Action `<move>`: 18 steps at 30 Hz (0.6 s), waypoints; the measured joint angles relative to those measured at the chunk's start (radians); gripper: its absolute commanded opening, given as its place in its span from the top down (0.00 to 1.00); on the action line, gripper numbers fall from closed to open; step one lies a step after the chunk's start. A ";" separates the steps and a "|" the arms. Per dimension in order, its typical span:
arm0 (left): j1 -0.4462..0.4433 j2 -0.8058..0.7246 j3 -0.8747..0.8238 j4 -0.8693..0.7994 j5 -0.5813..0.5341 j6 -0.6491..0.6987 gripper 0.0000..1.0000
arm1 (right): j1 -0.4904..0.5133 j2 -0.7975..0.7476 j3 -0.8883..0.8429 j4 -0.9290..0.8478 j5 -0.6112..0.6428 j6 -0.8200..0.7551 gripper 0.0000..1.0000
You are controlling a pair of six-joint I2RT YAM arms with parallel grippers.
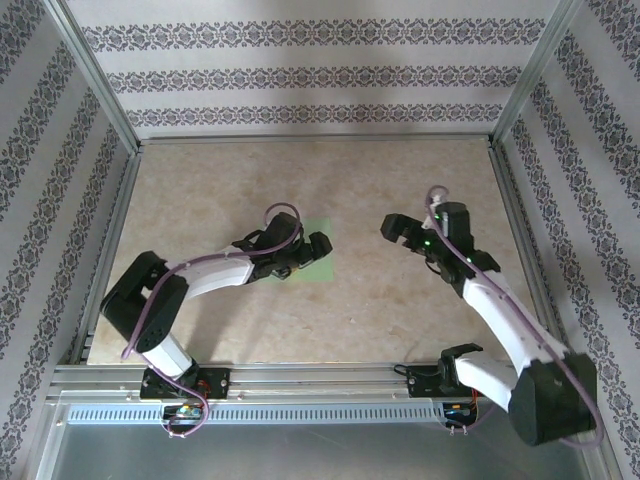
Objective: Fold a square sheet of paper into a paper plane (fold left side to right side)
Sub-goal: Move the square sheet of paper to the center of the table.
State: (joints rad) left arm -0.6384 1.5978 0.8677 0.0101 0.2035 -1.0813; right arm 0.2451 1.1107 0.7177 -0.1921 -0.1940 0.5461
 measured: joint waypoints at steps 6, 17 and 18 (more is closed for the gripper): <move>0.112 -0.118 -0.105 0.002 0.036 0.020 0.06 | 0.192 0.329 0.247 -0.029 0.101 -0.084 0.02; 0.250 -0.119 -0.170 -0.024 0.164 0.114 0.34 | 0.375 0.832 0.671 -0.102 0.166 -0.161 0.12; 0.251 -0.119 -0.170 -0.027 0.174 0.121 0.35 | 0.382 0.855 0.694 -0.113 0.171 -0.163 0.12</move>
State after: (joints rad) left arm -0.3878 1.4792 0.6975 -0.0174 0.3771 -0.9604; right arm 0.6273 1.9656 1.4117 -0.3046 -0.0227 0.3836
